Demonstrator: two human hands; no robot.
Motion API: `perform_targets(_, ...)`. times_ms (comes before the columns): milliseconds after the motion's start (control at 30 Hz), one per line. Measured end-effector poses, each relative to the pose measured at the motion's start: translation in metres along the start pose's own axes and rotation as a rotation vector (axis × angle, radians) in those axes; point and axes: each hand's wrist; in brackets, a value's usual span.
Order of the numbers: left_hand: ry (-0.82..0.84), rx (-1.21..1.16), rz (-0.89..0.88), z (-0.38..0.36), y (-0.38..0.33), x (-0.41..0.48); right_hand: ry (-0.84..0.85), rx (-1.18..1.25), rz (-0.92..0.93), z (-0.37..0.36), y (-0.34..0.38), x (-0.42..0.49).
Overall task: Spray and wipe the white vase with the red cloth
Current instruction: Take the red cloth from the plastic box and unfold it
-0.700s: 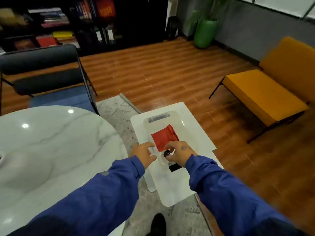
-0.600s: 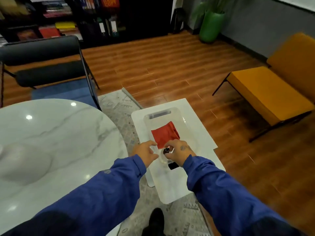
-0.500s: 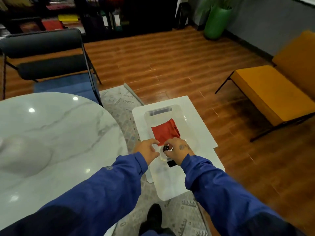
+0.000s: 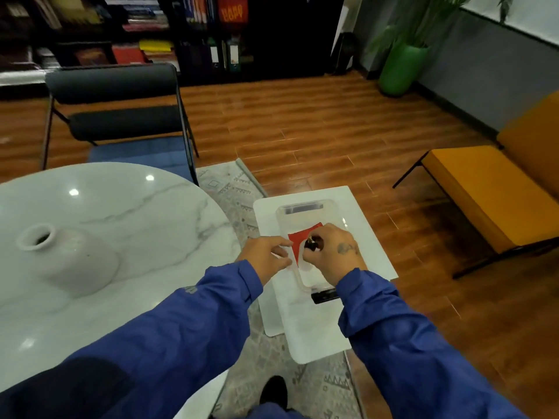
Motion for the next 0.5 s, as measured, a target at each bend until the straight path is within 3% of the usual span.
perform_targets(200, -0.069, -0.205, -0.003, 0.049, 0.012, -0.028, -0.088, 0.041, 0.164, 0.013, 0.07, 0.011)
perform_targets(500, -0.215, -0.224, 0.147, 0.092, 0.086, -0.07, 0.067, 0.216, 0.266, -0.05, 0.142, 0.007)
Point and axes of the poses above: each hand's wrist, its own x-axis towards the middle knuckle, its own z-axis out of the back of the hand, y = z × x, and after that the axes turned 11 degrees about z, right-handed
